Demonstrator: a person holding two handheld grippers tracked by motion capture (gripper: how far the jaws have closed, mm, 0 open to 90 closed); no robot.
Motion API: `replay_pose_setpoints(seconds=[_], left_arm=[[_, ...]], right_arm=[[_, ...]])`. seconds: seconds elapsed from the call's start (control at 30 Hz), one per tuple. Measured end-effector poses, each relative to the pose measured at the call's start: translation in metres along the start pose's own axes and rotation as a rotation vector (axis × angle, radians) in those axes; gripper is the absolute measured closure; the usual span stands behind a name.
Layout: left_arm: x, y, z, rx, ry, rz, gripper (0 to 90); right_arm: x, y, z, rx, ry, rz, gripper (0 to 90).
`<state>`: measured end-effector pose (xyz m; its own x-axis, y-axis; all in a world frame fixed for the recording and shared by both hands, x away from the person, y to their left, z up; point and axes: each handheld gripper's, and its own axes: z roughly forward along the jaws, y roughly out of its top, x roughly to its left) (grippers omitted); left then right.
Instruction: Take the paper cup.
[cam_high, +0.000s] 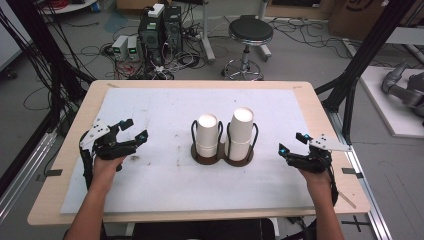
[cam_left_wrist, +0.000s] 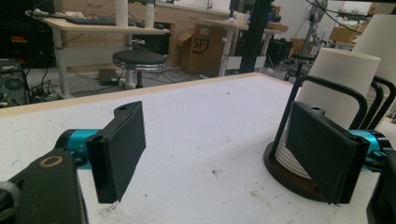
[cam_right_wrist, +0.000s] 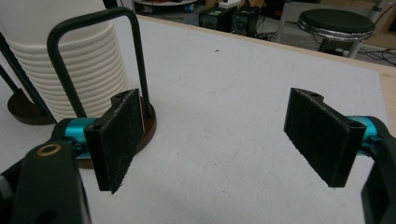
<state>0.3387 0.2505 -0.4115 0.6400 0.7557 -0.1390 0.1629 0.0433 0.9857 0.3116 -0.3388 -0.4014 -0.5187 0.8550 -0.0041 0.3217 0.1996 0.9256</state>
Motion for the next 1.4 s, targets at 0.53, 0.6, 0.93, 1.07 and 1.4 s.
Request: replay_pose_setpoints(seconds=[0.53, 0.6, 0.93, 1.07, 1.4], left_arm=[[-0.011, 0.004, -0.003, 0.016, -0.011, 0.027, 20.2], [-0.011, 0.004, -0.003, 0.015, -0.01, 0.03, 20.2], [-0.009, 0.002, 0.003, 0.023, -0.019, 0.018, 20.2], [-0.01, 0.002, 0.006, 0.028, -0.022, 0.021, 20.2], [-0.012, 0.001, 0.003, 0.036, -0.025, 0.025, 20.2]], right_arm=[[0.038, 0.022, 0.007, -0.094, 0.12, -0.019, 35.9], [0.039, 0.022, 0.006, -0.096, 0.138, -0.021, 39.2], [0.041, 0.022, 0.007, -0.093, 0.171, -0.034, 56.8], [0.044, 0.022, 0.007, -0.111, 0.184, -0.062, 67.0], [0.061, 0.029, -0.004, -0.162, 0.118, -0.091, 90.0]])
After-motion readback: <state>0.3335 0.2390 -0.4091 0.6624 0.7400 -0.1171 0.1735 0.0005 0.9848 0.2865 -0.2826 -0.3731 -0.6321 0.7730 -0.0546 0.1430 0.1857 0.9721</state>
